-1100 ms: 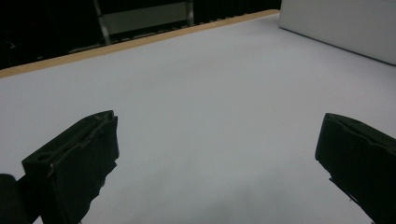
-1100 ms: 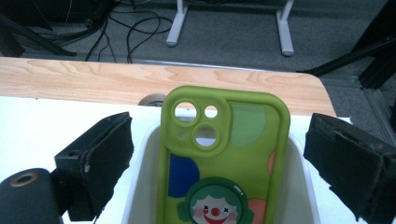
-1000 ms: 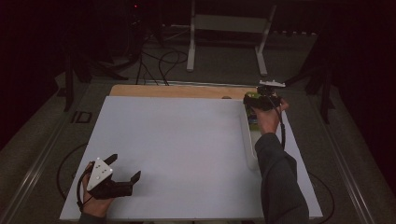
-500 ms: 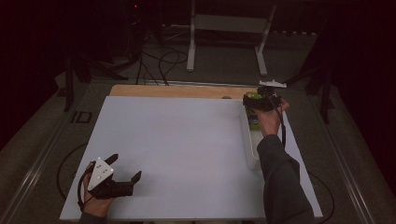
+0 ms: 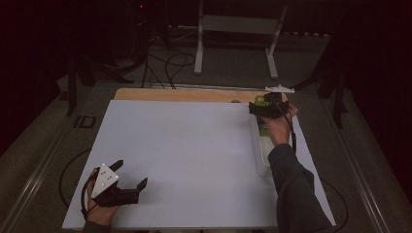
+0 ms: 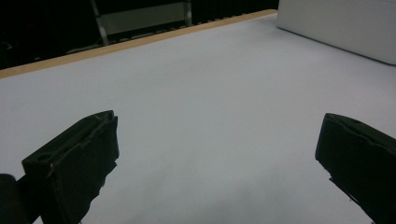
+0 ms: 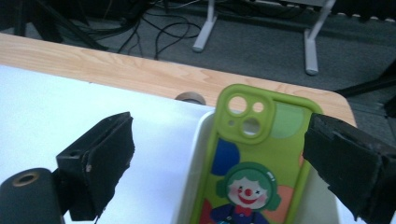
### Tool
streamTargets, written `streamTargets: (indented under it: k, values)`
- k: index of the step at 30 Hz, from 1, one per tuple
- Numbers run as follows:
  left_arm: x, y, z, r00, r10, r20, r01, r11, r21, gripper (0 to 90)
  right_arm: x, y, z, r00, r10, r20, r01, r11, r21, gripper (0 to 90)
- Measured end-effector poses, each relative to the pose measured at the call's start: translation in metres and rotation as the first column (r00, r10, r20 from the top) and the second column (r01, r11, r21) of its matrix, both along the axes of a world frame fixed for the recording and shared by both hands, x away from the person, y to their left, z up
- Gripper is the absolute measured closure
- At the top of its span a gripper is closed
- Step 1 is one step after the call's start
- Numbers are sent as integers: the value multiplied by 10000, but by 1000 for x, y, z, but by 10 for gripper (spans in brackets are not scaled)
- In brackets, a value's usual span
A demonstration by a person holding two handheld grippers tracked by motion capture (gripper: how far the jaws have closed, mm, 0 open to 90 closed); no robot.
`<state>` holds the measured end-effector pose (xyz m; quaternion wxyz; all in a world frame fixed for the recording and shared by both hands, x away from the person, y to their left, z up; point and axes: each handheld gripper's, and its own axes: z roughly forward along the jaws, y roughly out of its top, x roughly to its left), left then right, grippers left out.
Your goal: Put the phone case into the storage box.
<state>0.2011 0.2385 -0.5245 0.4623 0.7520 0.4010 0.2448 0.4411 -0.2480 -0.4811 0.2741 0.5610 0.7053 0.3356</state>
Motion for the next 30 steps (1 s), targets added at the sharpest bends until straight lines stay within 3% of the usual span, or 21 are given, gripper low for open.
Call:
streamTargets:
  k: [20, 30]
  values:
    - [0, 0, 0, 10000, 18, -9, -18, 10000, -41, 0, -27, 11, 3, 9949, 992, -182, -989, 9949, 201, 86]
    - [0, 1, 0, 10000, 9, -29, -9, 10000, -35, 0, -47, 23, 4, 9859, 1671, 52, -1671, 9856, 274, 86]
